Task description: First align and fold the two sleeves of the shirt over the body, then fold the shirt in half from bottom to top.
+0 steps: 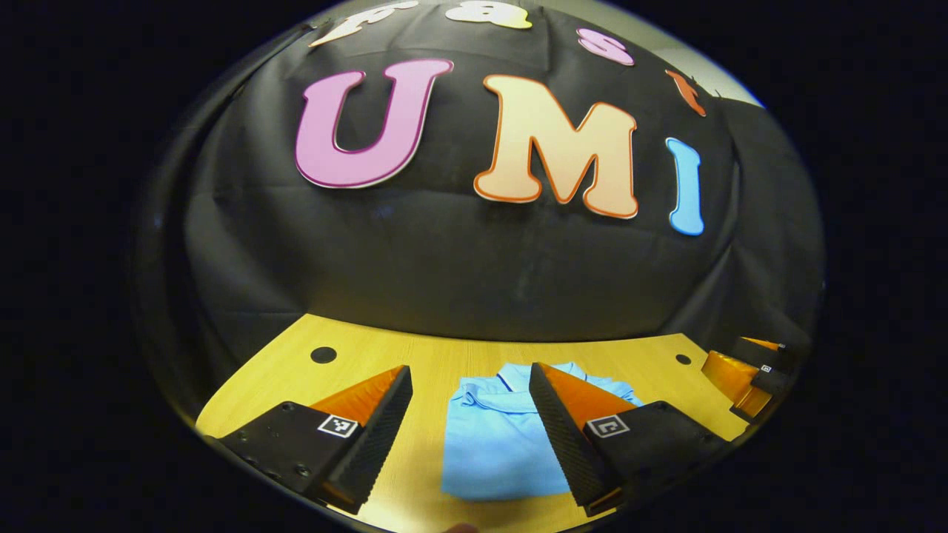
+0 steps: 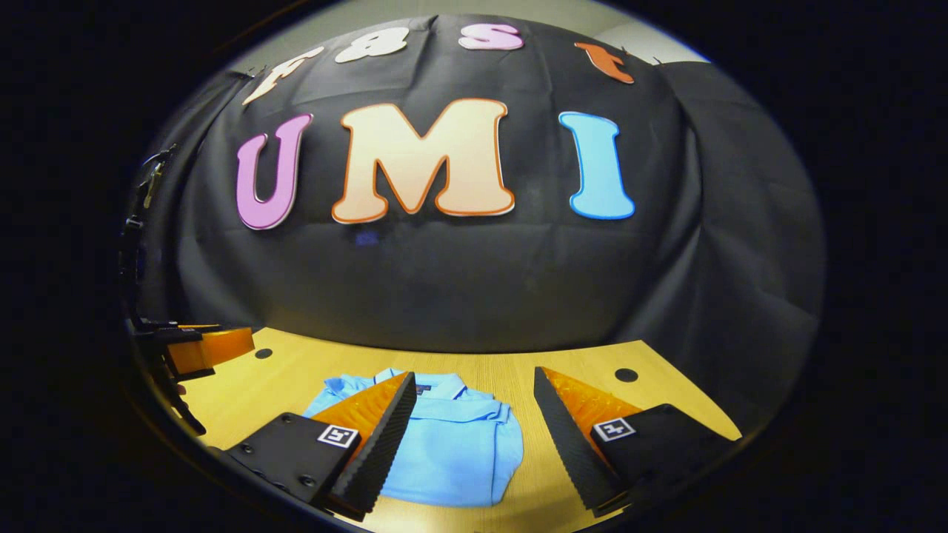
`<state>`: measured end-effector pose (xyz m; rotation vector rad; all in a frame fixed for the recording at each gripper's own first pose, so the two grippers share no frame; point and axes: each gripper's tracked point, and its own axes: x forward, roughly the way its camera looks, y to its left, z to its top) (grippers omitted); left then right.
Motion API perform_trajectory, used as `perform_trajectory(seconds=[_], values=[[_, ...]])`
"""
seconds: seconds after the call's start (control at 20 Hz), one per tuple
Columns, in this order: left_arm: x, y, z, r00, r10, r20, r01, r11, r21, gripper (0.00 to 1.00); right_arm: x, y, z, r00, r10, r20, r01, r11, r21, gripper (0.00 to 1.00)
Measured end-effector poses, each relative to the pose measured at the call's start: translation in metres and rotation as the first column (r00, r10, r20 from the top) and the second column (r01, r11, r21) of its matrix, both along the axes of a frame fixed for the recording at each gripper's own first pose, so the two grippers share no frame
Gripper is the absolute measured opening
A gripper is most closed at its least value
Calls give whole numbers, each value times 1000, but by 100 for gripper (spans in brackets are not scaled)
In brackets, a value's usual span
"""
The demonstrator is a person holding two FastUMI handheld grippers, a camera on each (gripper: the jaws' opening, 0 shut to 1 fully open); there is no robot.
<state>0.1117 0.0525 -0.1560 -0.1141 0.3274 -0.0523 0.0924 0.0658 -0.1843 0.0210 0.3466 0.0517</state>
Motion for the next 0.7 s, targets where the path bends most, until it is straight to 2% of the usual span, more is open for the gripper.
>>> perform_trajectory(seconds=[0.25, 0.4, 0.55, 0.65, 0.7], values=[[-58, 8, 35, 997, 7, 74, -10, 999, 45, 95, -54, -1, 51, 995, 0, 98, -2, 1000, 22, 99], [-84, 9, 48, 996, 25, 91, -27, 999, 26, 95, -76, 4, 67, 993, 10, 120, -15, 999, 41, 98], [-99, 14, 59, 993, 43, 113, -48, 998, 43, 95, -88, 6, 75, 993, 9, 115, -16, 998, 61, 96], [-105, 13, 64, 992, 38, 118, -44, 998, 47, 95, -92, 9, 82, 992, 10, 125, -19, 997, 72, 99], [-105, 13, 66, 992, 37, 119, -43, 998, 52, 95, -92, 7, 85, 990, 8, 139, -18, 997, 69, 96]])
